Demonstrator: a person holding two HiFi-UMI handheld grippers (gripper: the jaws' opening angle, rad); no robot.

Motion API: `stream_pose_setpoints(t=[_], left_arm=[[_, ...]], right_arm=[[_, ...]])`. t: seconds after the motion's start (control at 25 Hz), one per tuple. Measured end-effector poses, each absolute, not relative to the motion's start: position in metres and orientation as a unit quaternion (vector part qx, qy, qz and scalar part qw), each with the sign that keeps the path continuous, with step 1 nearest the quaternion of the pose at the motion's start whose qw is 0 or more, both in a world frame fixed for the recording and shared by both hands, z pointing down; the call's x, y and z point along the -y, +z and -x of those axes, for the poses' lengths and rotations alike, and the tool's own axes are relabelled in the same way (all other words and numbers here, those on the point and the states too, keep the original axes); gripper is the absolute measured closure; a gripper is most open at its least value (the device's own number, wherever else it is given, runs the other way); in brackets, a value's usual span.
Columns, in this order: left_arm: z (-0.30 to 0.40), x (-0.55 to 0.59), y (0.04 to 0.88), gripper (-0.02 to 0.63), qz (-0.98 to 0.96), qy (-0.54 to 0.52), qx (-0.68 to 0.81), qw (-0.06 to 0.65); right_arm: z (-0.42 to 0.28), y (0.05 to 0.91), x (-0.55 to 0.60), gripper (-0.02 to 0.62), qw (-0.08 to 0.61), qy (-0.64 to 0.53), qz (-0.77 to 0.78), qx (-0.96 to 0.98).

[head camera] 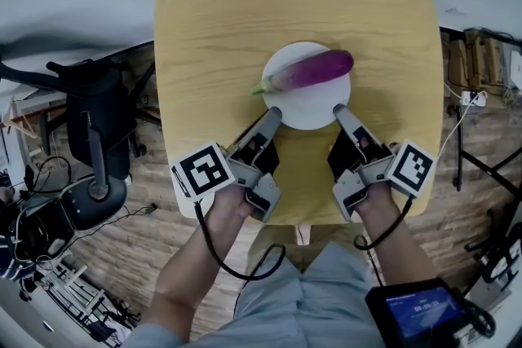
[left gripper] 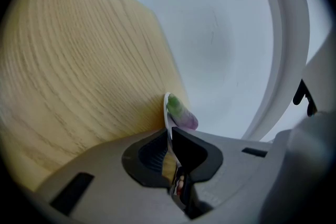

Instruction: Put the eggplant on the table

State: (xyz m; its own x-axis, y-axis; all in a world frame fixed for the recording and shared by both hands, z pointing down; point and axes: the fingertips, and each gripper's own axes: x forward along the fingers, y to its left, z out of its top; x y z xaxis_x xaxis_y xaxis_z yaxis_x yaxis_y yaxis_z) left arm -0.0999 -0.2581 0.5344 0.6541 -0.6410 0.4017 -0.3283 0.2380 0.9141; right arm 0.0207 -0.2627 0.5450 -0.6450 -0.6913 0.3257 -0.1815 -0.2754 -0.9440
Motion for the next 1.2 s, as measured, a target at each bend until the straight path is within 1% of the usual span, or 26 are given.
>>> stream_pose_setpoints(t=[0.12, 0.68, 0.8, 0.92, 1.2], left_arm=[[0.102, 0.256, 0.537, 0.581, -0.616, -0.100, 0.401, 0.670], [0.095, 0.246, 0.541, 0.581, -0.618, -0.076, 0.387, 0.680], [0.092, 0.244, 0.542, 0.581, -0.618, -0.076, 0.379, 0.685], [0.088, 0.240, 0.542, 0.577, -0.619, -0.074, 0.373, 0.688], [0.078, 0.230, 0.538, 0.547, -0.621, -0.059, 0.363, 0.692]], right_arm=[[-0.021, 0.547, 0.261, 0.588, 0.168, -0.705, 0.387, -0.569], [-0.025, 0.547, 0.260, 0.583, 0.128, -0.690, 0.413, -0.580], [-0.026, 0.546, 0.261, 0.558, 0.123, -0.686, 0.418, -0.583], [-0.028, 0.544, 0.261, 0.505, 0.116, -0.681, 0.423, -0.587], [-0.034, 0.540, 0.255, 0.476, 0.093, -0.663, 0.432, -0.605]])
